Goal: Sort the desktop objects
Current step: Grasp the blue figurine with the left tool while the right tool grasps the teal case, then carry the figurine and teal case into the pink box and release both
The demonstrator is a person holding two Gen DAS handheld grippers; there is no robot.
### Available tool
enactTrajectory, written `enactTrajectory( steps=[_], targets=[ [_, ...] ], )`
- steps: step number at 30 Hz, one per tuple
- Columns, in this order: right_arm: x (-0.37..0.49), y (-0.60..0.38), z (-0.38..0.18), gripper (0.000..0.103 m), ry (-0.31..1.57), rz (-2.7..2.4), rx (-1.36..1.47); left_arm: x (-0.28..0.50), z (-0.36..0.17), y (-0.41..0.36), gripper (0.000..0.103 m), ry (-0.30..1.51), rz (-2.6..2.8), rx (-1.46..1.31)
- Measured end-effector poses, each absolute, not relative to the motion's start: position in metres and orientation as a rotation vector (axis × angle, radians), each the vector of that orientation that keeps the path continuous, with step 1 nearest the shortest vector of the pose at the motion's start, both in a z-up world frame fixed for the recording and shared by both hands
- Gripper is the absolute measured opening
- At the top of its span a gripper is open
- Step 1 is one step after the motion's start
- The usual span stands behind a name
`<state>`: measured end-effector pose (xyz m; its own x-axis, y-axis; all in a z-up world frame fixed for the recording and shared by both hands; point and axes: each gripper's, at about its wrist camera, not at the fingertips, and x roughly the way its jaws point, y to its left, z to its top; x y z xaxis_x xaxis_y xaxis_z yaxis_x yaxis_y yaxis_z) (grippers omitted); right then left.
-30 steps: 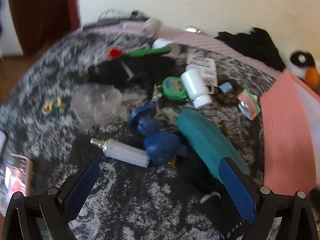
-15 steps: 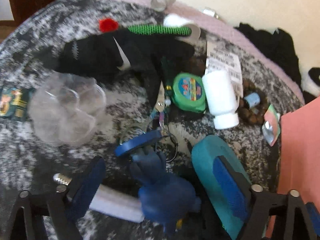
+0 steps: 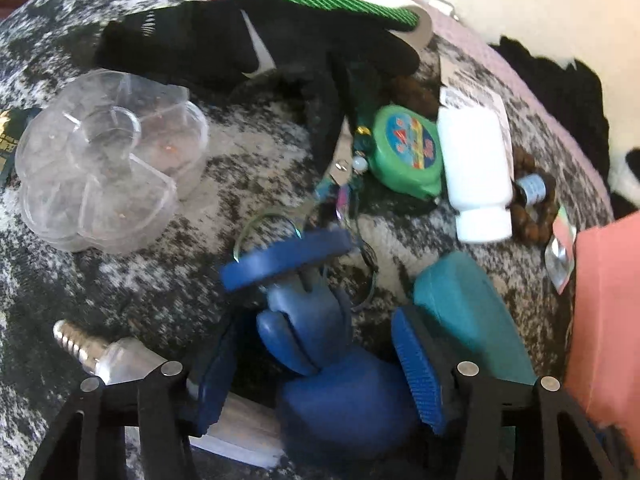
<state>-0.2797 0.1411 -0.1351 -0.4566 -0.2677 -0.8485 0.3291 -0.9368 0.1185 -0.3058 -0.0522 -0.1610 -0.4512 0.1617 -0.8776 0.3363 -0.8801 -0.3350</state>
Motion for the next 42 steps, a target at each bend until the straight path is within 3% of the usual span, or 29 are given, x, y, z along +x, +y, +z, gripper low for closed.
enactTrajectory(
  steps=[3,5,7,9,42],
  targets=[
    [-0.285,0.144,-0.148,0.089,0.000,-2.371,1.435,-0.308,-0.161,-0.058,0.046,0.728,-2.487,1.567],
    [-0.284,0.145,-0.150,0.080,-0.031,-2.350,1.437,-0.308,-0.161,-0.059,0.045,0.735,-2.505,1.558],
    [-0.282,0.143,-0.146,0.077,-0.020,-2.359,1.422,-0.306,-0.159,-0.057,0.026,0.741,-2.527,1.559],
    [-0.279,0.143,-0.141,0.075,-0.014,-2.367,1.403,-0.303,-0.154,-0.055,0.024,0.721,-2.554,1.551],
    [-0.155,0.170,-0.050,0.070,-0.119,-2.499,1.238,-0.182,-0.033,-0.037,0.021,0.539,-2.785,1.372]
  ],
)
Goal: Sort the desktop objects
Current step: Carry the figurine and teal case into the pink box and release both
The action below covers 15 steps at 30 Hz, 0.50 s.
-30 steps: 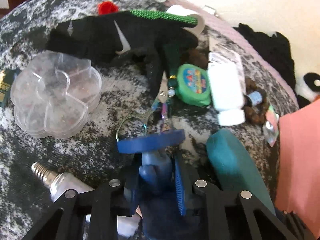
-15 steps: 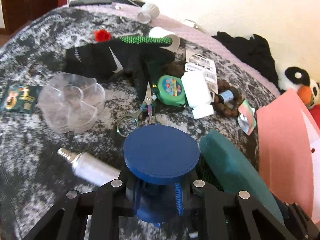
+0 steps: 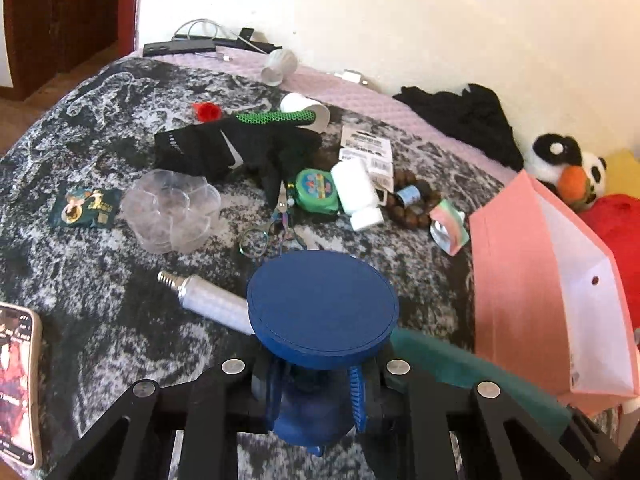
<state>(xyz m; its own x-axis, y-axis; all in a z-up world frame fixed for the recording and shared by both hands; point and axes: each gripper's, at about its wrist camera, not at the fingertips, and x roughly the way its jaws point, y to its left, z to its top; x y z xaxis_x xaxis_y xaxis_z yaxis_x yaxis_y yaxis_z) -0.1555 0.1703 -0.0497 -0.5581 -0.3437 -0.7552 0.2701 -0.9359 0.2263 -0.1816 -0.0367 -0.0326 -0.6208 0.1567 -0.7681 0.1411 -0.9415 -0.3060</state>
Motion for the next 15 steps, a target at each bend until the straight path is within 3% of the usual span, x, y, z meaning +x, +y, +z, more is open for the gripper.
enactTrajectory(
  steps=[15],
  targets=[
    [-0.090,0.201,0.024,0.070,-0.099,-2.616,0.999,-0.146,0.011,0.000,0.021,-0.401,2.771,-1.267]
  ],
)
